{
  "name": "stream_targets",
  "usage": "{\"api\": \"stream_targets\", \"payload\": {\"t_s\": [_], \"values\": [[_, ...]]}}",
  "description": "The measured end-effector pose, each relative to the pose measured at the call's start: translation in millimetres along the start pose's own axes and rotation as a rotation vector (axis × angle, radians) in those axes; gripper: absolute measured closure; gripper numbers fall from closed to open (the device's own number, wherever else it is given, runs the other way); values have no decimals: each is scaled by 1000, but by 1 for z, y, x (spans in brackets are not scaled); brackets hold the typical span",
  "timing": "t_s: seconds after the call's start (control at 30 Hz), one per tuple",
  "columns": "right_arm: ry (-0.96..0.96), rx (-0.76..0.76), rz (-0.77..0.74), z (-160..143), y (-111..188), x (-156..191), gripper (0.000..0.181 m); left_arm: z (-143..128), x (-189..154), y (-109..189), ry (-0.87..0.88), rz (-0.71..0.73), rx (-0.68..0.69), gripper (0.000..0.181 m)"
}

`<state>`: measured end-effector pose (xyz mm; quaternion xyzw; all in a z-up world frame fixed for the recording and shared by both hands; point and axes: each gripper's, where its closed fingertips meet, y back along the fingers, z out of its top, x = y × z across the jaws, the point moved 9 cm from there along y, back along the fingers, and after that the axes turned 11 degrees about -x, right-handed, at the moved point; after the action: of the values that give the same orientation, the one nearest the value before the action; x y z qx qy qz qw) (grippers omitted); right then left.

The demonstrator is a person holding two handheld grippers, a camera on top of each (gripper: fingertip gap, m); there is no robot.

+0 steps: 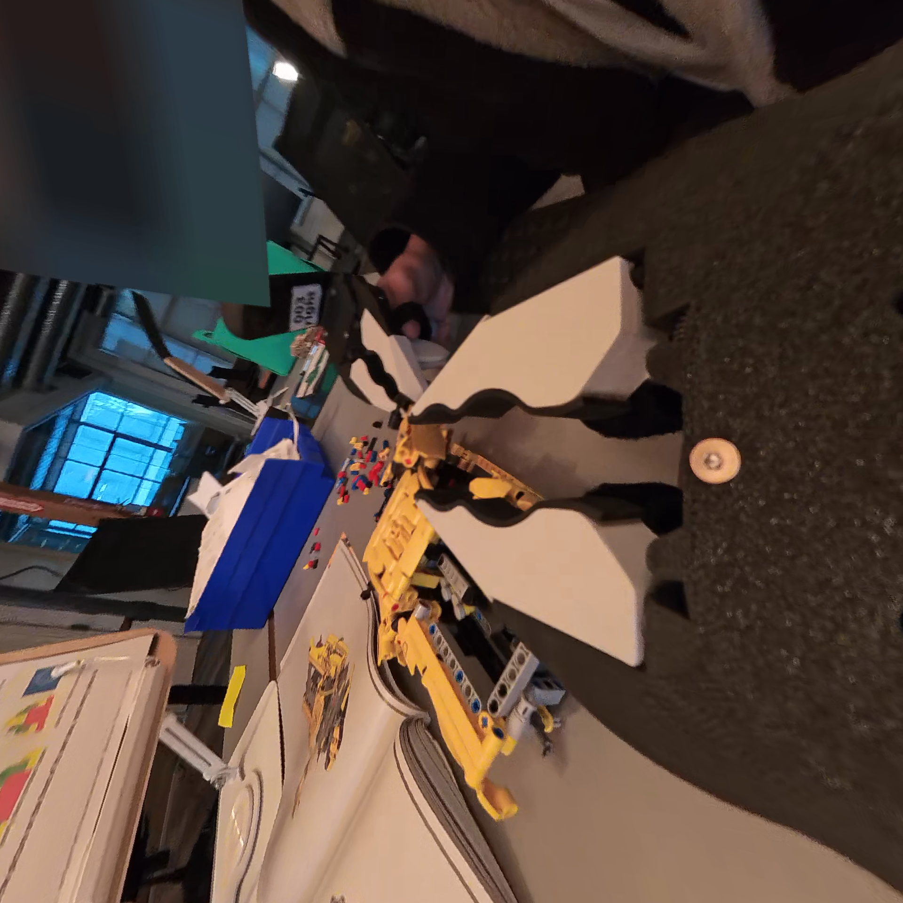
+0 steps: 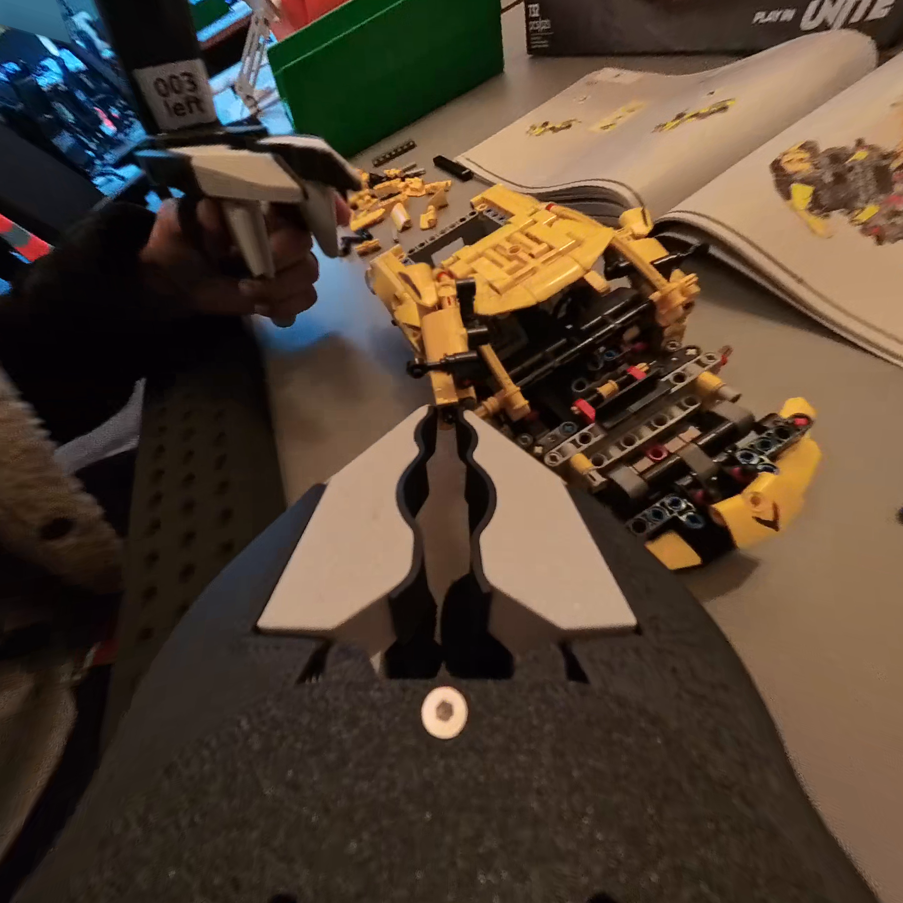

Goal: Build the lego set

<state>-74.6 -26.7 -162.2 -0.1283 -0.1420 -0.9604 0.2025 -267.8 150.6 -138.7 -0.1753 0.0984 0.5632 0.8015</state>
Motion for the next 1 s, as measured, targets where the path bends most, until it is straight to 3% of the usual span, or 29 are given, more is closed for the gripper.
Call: {"api": "stream_targets", "payload": {"t_s": [0.23,1.0], "values": [[-45,68,148,-8,-8,11,175,2,4,3,42,-14,-13,154],[-54,96,129,-11,-13,7,175,-4,6,1,14,-8,47,154]]}}
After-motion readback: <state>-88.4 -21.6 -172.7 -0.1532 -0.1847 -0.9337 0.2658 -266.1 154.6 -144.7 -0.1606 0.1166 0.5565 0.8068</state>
